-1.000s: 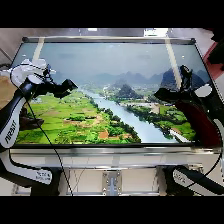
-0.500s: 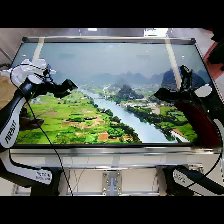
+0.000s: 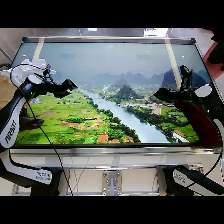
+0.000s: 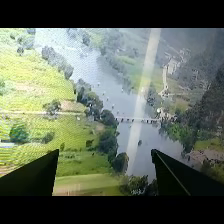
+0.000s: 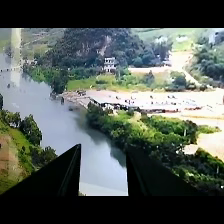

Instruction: Fold the shirts.

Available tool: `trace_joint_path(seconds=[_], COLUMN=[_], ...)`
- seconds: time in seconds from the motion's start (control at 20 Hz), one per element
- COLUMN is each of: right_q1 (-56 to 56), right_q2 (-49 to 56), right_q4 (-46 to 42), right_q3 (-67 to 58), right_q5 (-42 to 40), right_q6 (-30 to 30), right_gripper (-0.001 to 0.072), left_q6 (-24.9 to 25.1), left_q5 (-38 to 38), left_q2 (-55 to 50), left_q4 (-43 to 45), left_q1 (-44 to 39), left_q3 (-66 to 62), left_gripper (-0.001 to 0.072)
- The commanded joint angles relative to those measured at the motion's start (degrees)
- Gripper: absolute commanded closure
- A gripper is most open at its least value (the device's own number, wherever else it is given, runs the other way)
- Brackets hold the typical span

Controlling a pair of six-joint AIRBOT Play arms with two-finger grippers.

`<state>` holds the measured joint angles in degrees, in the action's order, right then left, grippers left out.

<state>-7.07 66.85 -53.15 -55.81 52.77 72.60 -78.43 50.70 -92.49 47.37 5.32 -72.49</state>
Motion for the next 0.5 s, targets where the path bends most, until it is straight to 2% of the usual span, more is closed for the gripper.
trace_joint_path(seconds=[0.0, 0.15, 0.3, 0.45], right_q1=[0.0, 0.0, 0.0, 0.0], right_q2=[0.0, 0.0, 0.0, 0.0], right_q4=[0.0, 0.6, 1.3, 1.2], right_q3=[0.0, 0.0, 0.0, 0.0], right_q5=[-0.5, -5.6, -6.0, -9.5], right_q6=[0.0, 0.1, 0.0, 0.0], right_gripper=[0.0372, 0.0371, 0.0372, 0.0372], left_q6=[0.0, 0.0, 0.0, 1.8], left_q5=[-1.2, -3.1, -2.8, -6.5], left_q2=[0.0, 0.0, 0.0, 0.0], left_q4=[-0.6, -1.1, -1.6, -0.8], left_q1=[0.0, 0.0, 0.0, 0.0], left_q3=[-0.1, -0.1, -0.1, -0.1], left_gripper=[0.0069, 0.0070, 0.0070, 0.0070])
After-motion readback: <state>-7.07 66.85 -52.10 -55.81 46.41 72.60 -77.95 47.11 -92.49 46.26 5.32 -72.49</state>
